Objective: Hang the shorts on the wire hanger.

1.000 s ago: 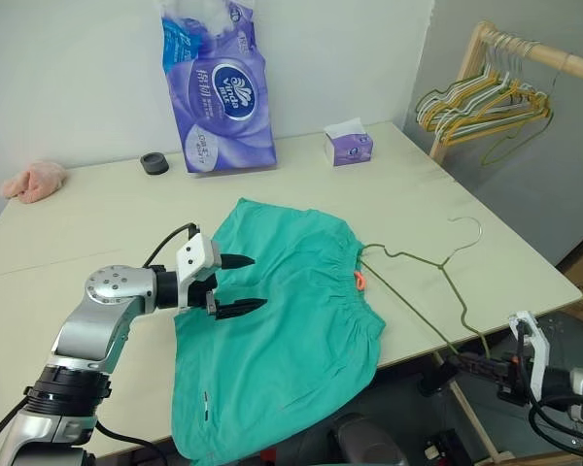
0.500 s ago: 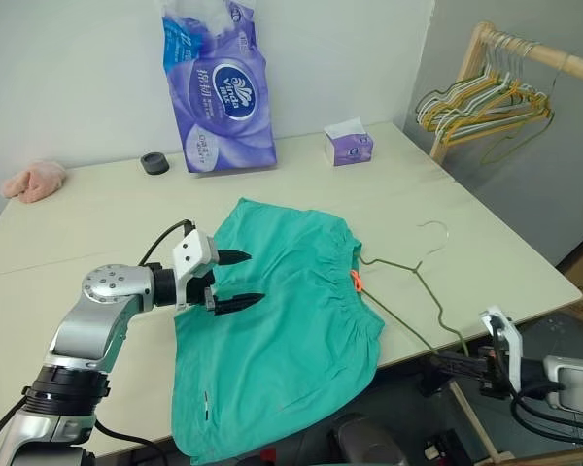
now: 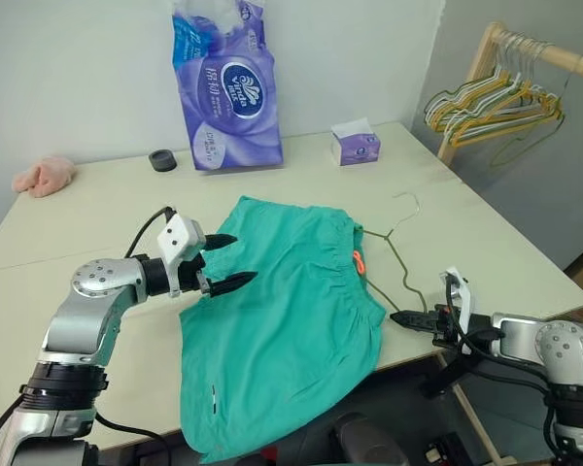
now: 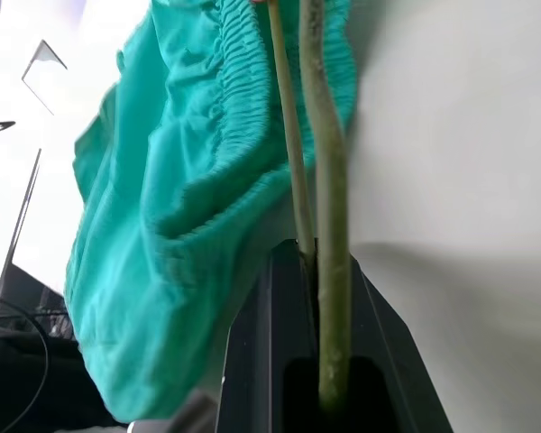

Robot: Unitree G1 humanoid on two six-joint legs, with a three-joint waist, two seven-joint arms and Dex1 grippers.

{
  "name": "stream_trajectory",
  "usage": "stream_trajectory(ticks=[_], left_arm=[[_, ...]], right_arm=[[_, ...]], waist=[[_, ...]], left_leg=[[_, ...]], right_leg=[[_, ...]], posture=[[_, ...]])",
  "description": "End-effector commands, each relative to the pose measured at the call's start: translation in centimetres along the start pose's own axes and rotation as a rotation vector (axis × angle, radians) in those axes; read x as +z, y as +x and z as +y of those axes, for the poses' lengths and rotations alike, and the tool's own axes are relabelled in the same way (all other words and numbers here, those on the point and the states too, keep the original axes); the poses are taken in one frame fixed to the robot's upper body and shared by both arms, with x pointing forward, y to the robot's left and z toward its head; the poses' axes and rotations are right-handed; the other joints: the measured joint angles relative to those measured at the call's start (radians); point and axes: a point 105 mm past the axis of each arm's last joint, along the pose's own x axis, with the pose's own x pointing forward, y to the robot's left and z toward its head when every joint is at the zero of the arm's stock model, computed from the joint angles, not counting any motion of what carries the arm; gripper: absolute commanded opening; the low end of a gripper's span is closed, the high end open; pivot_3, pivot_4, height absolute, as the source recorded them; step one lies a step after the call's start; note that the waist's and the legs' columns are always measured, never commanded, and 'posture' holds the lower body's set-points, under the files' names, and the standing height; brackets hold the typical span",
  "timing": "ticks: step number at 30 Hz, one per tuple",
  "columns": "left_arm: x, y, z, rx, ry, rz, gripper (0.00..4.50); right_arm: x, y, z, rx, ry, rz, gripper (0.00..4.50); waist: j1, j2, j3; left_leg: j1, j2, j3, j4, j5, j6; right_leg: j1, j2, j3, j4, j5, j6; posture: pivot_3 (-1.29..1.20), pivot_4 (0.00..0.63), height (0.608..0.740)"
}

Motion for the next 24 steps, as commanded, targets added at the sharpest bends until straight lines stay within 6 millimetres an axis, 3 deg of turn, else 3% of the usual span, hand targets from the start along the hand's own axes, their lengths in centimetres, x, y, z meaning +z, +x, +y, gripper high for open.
stream_trajectory(ticks=[1,5,8,13,16,20,24], left_arm=[[2.9,-1.0,2.7,0.131,-0.04,-0.118,4.49],[4.6,-1.3,4.1,0.192,-0.065,-0.193,4.49],[5.4,-1.4,4.8,0.224,-0.078,-0.23,4.49],[5.5,-1.2,4.7,0.222,-0.078,-0.237,4.49],[5.6,-1.0,4.3,0.204,-0.076,-0.24,4.49],[6.0,-1.4,4.5,0.207,-0.066,-0.244,4.49],[6.2,-2.0,5.0,0.222,-0.047,-0.237,4.49]], right_arm=[[3.5,0.5,3.0,0.049,-0.187,-0.099,0.0],[3.9,1.6,3.9,0.041,-0.274,-0.088,0.0],[3.4,2.5,3.6,0.022,-0.204,-0.042,0.0],[2.4,3.8,2.6,-0.017,-0.098,0.027,0.0],[3.4,5.2,3.1,-0.034,-0.11,0.007,0.0],[5.0,5.8,5.1,0.003,-0.236,-0.052,0.0],[5.3,5.6,6.2,0.01,-0.383,-0.081,0.0]], waist=[[-0.002,0.0,0.0],[-0.003,0.0,-0.001],[-0.003,0.0,-0.002],[-0.006,0.0,-0.002],[-0.009,0.0,-0.002],[-0.012,0.0,-0.003],[-0.008,0.0,-0.003]], left_leg=[[-0.001,0.0,0.0,0.0,0.0,0.0],[-0.002,0.0,-0.001,0.0,0.0,0.0],[-0.002,0.0,-0.001,0.0,0.0,0.0],[-0.002,-0.001,-0.001,0.001,0.0,0.0],[-0.002,-0.001,-0.001,0.001,0.0,0.0],[-0.002,-0.001,-0.001,0.001,0.0,0.0],[-0.003,-0.001,-0.001,0.001,0.0,0.0]], right_leg=[[-0.001,0.0,0.0,0.0,0.0,0.0],[-0.002,0.0,-0.001,0.001,0.0,0.001],[-0.002,-0.001,-0.001,0.001,0.001,0.0],[-0.002,-0.001,0.0,0.002,0.004,-0.003],[-0.002,-0.001,0.0,0.002,0.005,-0.003],[-0.003,-0.001,-0.001,0.002,0.005,-0.003],[-0.003,-0.001,-0.001,0.002,0.005,-0.003]], posture=[[-0.35,0.037,0.74],[-0.35,0.032,0.74],[-0.35,0.024,0.74],[-0.35,0.02,0.74],[-0.35,0.019,0.74],[-0.35,0.016,0.74],[-0.34,0.013,0.74]])
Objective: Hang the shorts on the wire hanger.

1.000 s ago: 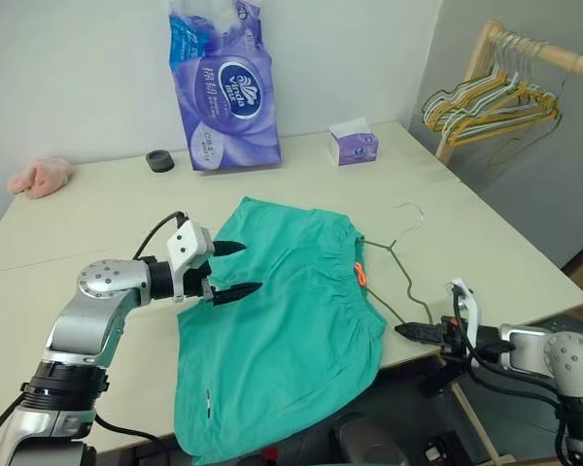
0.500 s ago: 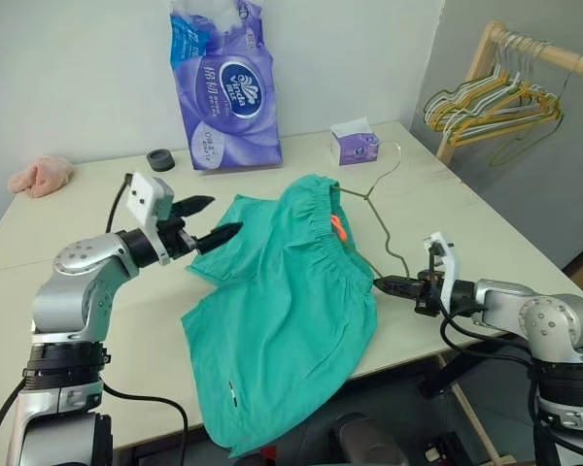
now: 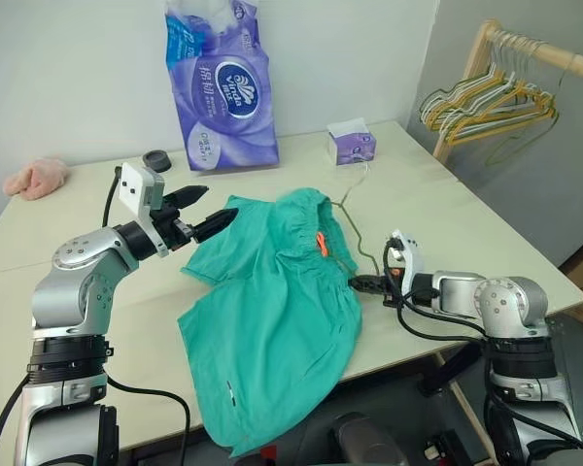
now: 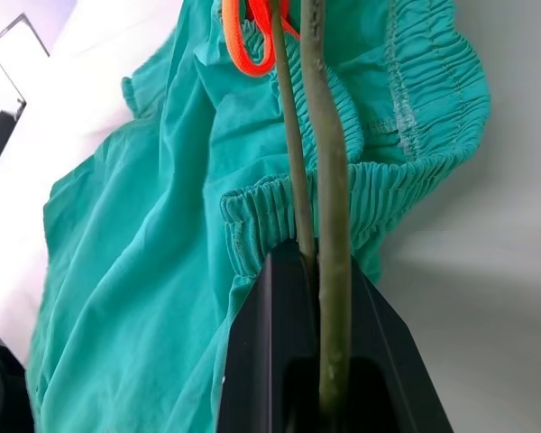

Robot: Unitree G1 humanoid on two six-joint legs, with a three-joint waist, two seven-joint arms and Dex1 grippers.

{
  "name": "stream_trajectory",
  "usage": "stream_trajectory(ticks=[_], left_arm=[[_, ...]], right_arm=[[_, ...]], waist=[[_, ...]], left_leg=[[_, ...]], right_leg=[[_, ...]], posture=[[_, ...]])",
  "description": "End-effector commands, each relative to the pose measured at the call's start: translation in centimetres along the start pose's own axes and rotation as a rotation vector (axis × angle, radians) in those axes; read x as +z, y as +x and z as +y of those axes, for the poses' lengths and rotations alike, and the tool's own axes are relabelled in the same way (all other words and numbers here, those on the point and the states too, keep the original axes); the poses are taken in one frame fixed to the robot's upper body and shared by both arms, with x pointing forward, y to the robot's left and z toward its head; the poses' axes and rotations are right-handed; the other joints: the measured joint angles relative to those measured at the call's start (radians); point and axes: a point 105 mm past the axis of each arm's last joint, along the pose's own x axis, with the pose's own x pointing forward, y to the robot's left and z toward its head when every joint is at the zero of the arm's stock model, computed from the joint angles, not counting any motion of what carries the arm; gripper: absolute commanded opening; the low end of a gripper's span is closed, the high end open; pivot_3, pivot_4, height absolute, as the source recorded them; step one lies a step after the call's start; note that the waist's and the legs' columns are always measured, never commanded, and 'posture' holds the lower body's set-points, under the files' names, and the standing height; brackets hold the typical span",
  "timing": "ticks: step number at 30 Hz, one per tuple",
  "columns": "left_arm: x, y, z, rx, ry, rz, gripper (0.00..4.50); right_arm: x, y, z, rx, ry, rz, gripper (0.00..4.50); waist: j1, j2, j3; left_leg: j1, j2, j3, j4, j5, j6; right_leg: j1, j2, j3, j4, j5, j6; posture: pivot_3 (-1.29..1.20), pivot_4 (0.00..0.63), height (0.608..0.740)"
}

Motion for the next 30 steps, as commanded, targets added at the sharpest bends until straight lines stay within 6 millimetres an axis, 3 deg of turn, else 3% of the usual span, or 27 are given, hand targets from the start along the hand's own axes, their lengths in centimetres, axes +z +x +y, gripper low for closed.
stream_trajectory(ticks=[1,8,14,23,27,30], left_arm=[[2.4,-0.6,0.5,0.007,0.068,-0.047,4.49],[4.7,-1.1,0.5,-0.078,0.223,-0.003,4.49],[5.2,-0.5,-1.1,-0.298,0.402,0.127,4.49],[3.1,0.6,-2.9,-0.528,0.534,0.271,4.49],[0.5,-0.4,-3.3,-0.607,0.542,0.366,4.49],[-0.3,-0.9,-3.1,-0.619,0.542,0.395,4.49]], right_arm=[[1.9,-0.6,1.5,0.017,-0.173,-0.089,0.0],[2.1,-1.8,2.9,0.041,-0.451,-0.088,0.0],[1.5,-1.9,4.5,0.114,-0.673,-0.036,0.0],[1.0,-1.9,5.7,0.179,-0.873,-0.009,0.0],[1.3,-2.1,6.3,0.205,-0.913,-0.029,0.0],[1.5,-2.3,6.4,0.214,-0.939,-0.037,0.0]], waist=[[0.001,0.0,0.0],[0.002,-0.001,-0.001],[0.0,-0.001,-0.001],[0.0,-0.001,-0.001],[-0.002,-0.001,-0.002],[-0.004,-0.001,-0.002]], left_leg=[[0.0,0.0,0.0,0.0,0.0,0.0],[0.0,0.0,0.0,0.001,0.0,0.0],[0.0,0.0,0.0,0.0,0.0,0.0],[0.0,0.0,-0.001,0.001,0.0,0.0],[0.0,0.0,-0.001,0.001,0.0,0.0],[0.0,0.0,-0.001,0.001,0.0,0.0]], right_leg=[[0.0,0.0,0.0,0.0,0.0,0.0],[0.0,0.0,-0.001,0.0,0.0,0.001],[0.0,0.0,-0.001,0.0,0.0,0.001],[0.0,0.0,-0.001,0.0,0.0,0.001],[0.0,0.0,-0.001,0.0,0.0,0.0],[0.0,0.0,-0.001,0.0,0.0,0.0]], posture=[[-0.34,0.013,0.74],[-0.34,0.005,0.74],[-0.34,0.0,0.74],[-0.34,0.0,0.74],[-0.35,0.0,0.74],[-0.35,0.001,0.74]])
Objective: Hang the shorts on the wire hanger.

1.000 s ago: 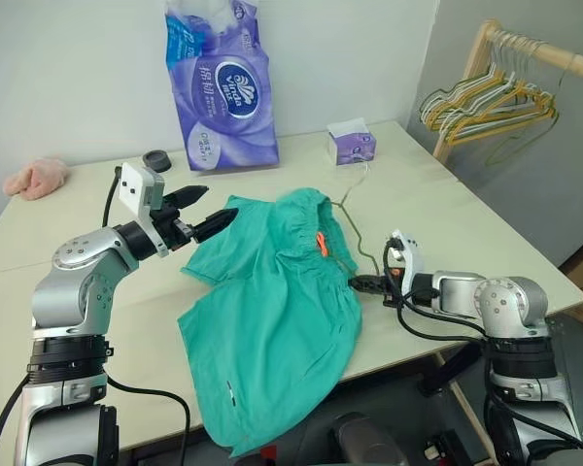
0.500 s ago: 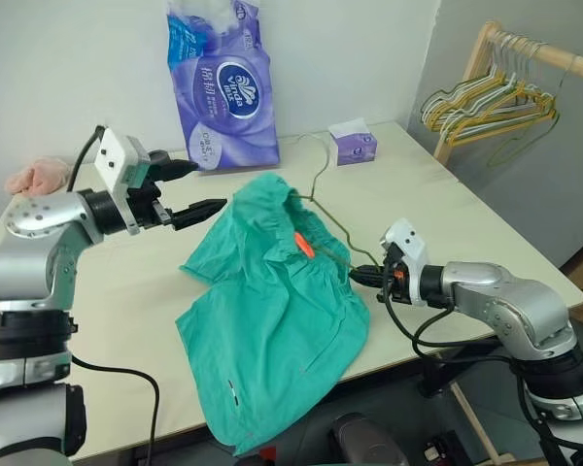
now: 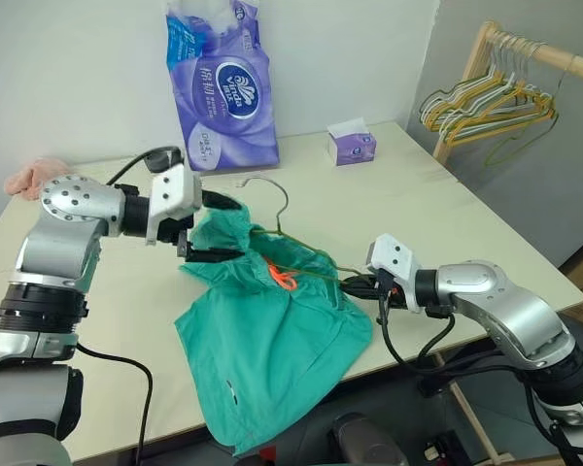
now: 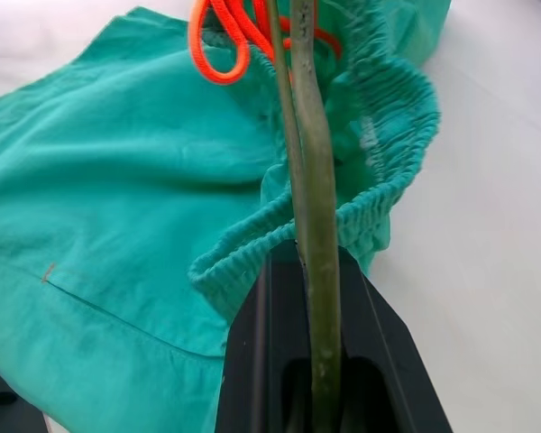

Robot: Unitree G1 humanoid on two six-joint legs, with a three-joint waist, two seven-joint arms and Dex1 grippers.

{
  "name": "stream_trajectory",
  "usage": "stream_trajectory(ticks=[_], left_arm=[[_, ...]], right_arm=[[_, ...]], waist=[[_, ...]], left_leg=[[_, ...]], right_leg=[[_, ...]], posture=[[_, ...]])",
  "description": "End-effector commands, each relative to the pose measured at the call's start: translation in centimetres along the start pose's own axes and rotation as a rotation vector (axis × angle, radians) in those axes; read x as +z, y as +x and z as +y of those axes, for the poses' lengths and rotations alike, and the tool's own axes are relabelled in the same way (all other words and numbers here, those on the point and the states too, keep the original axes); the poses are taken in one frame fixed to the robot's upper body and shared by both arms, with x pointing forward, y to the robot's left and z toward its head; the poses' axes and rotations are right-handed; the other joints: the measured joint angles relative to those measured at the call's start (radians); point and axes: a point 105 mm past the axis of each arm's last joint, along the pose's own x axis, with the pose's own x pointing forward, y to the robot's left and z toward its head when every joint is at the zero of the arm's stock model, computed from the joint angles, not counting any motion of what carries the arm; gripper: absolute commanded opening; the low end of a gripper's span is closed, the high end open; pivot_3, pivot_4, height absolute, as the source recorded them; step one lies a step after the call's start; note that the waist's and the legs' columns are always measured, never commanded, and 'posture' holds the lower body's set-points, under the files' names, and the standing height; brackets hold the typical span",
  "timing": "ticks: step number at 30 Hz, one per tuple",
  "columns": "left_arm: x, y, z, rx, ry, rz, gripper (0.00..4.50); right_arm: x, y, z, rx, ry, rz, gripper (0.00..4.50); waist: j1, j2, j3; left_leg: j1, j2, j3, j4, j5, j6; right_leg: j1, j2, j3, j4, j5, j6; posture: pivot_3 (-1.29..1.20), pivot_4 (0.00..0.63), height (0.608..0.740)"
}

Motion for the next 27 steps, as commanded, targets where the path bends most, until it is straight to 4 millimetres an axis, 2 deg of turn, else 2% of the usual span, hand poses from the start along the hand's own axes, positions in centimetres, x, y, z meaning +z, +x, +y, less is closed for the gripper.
stream_trajectory(ticks=[1,7,11,22,23,26,27], left_arm=[[-0.3,-0.6,-0.1,-0.003,0.027,0.027,4.49],[-1.1,0.0,-0.5,-0.018,0.003,0.025,4.49],[-0.9,0.5,-1.0,-0.042,-0.021,0.012,3.58],[-1.2,1.2,-2.1,-0.068,-0.031,0.018,0.16],[-1.3,1.2,-2.1,-0.068,-0.032,0.019,0.03],[-1.5,1.2,-2.2,-0.073,-0.037,0.029,0.03],[-1.6,1.2,-2.3,-0.076,-0.039,0.033,0.01]], right_arm=[[2.2,-0.7,-0.3,-0.005,-0.11,-0.062,0.0],[3.0,-0.9,0.1,0.024,-0.153,-0.095,0.0],[3.1,-0.9,0.3,0.044,-0.177,-0.092,0.0],[3.6,-1.0,0.7,0.095,-0.236,-0.086,0.0],[3.6,-1.0,0.7,0.094,-0.24,-0.085,0.0],[2.9,-1.3,1.3,0.151,-0.272,-0.063,0.0],[2.5,-1.5,1.5,0.168,-0.282,-0.053,0.25]], waist=[[0.0,0.0,0.0],[0.0,-0.001,-0.001],[-0.001,-0.001,-0.001],[-0.003,-0.001,-0.001],[-0.004,-0.001,-0.001],[-0.005,-0.001,-0.001],[-0.005,-0.001,-0.001]], left_leg=[[0.0,0.0,0.0,0.0,0.0,0.0],[0.0,0.0,0.0,0.001,0.0,0.0],[0.0,0.0,0.0,0.001,0.0,0.0],[0.0,0.0,-0.001,0.001,0.0,0.0],[0.0,0.0,-0.001,0.001,0.0,0.0],[0.0,0.0,0.0,0.001,0.0,0.0],[0.0,0.0,0.0,0.001,0.0,0.0]], right_leg=[[0.0,0.0,0.0,0.0,0.0,0.0],[0.0,0.0,0.0,0.0,0.0,0.0],[0.0,0.0,0.0,0.0,0.0,0.0],[0.0,0.0,-0.001,0.0,0.0,0.0],[0.0,0.0,0.0,0.0,0.0,0.0],[0.0,0.0,0.0,0.0,0.0,0.0],[0.0,0.0,0.0,0.0,0.0,0.0]], posture=[[-0.35,0.001,0.74],[-0.35,0.004,0.74],[-0.36,0.009,0.74],[-0.36,0.018,0.74],[-0.36,0.018,0.74],[-0.36,0.021,0.74],[-0.36,0.022,0.74]])
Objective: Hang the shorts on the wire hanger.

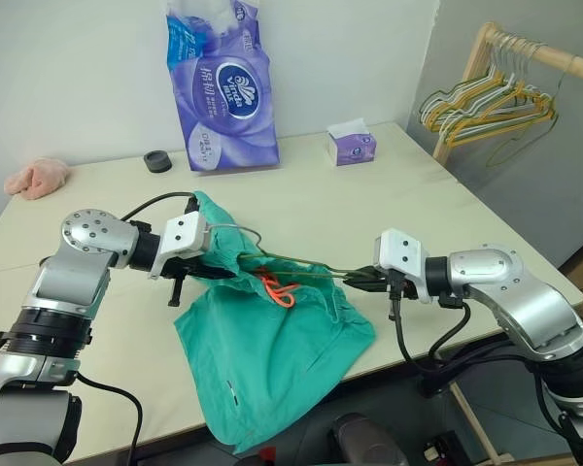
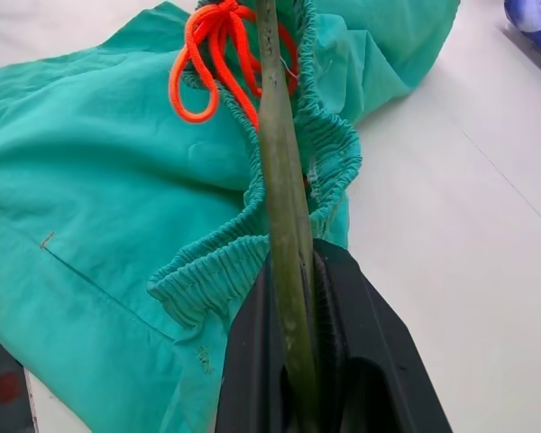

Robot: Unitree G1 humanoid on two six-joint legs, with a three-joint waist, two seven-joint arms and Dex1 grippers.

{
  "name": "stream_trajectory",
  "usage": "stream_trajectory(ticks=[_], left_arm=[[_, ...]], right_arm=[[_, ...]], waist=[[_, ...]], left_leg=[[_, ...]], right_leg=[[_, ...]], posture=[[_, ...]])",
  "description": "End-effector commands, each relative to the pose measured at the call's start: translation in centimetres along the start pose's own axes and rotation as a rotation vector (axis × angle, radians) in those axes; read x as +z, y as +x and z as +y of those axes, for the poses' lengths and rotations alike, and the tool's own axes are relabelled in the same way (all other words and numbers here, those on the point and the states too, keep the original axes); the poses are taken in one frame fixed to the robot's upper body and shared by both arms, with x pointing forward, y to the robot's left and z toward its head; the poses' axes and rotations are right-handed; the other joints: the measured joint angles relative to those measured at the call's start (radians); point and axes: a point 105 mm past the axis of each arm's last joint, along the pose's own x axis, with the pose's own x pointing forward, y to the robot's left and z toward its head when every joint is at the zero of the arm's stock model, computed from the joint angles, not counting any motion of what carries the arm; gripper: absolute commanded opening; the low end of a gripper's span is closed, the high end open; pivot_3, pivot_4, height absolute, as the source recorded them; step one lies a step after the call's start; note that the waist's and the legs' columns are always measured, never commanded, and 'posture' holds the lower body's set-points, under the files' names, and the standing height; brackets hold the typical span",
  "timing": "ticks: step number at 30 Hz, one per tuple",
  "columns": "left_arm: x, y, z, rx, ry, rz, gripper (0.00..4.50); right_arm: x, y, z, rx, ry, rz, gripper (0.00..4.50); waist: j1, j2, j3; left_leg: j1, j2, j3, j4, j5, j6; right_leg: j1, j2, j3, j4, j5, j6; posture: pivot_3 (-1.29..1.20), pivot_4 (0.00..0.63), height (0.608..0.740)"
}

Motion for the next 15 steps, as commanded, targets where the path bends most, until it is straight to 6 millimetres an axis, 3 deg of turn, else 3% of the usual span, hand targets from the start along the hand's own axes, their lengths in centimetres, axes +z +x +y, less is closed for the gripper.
stream_trajectory(ticks=[1,3,9,12,13,15], left_arm=[[0.5,0.1,0.2,0.013,0.02,-0.011,0.0],[0.4,0.1,0.1,0.007,0.016,-0.006,0.0],[0.0,0.0,-0.2,0.005,0.002,0.005,0.0],[-0.2,-0.2,-0.1,0.009,-0.003,0.012,0.0],[-0.2,-0.2,0.0,0.01,-0.003,0.012,0.0],[-0.2,-0.3,0.1,0.013,-0.004,0.013,0.0]], right_arm=[[1.2,-0.4,1.8,0.127,-0.125,-0.059,0.53],[0.2,-1.0,1.3,0.115,-0.144,-0.033,1.04],[-3.2,-4.2,-2.0,-0.025,-0.117,0.084,3.25],[-6.0,-6.3,-2.9,-0.096,-0.041,0.162,4.34],[-6.5,-6.5,-2.9,-0.116,-0.039,0.169,4.45],[-6.2,-5.7,-0.8,-0.087,0.058,0.088,4.45]], waist=[[0.0,0.0,0.0],[0.0,0.0,0.0],[0.0,0.0,0.0],[0.001,0.0,0.0],[0.001,0.0,0.0],[0.001,0.0,0.0]], left_leg=[[0.0,0.0,0.0,0.0,0.0,0.0],[0.0,0.0,0.0,0.0,0.0,0.0],[0.0,0.0,0.0,0.001,0.0,0.0],[0.0,0.0,0.0,0.001,0.0,0.0],[0.0,0.0,0.0,0.001,0.0,0.0],[0.0,0.0,0.0,0.001,0.0,0.0]], right_leg=[[0.0,0.0,0.0,0.0,0.0,0.0],[0.0,0.0,0.0,0.0,0.0,0.0],[0.001,0.0,0.0,0.0,0.0,0.0],[0.001,0.0,-0.001,0.0,0.0,0.0],[0.001,0.0,0.0,0.0,0.0,0.0],[0.001,0.0,0.0,0.0,0.0,0.0]], posture=[[-0.36,0.022,0.74],[-0.36,0.024,0.74],[-0.36,0.03,0.74],[-0.36,0.032,0.74],[-0.36,0.032,0.74],[-0.36,0.036,0.74]])
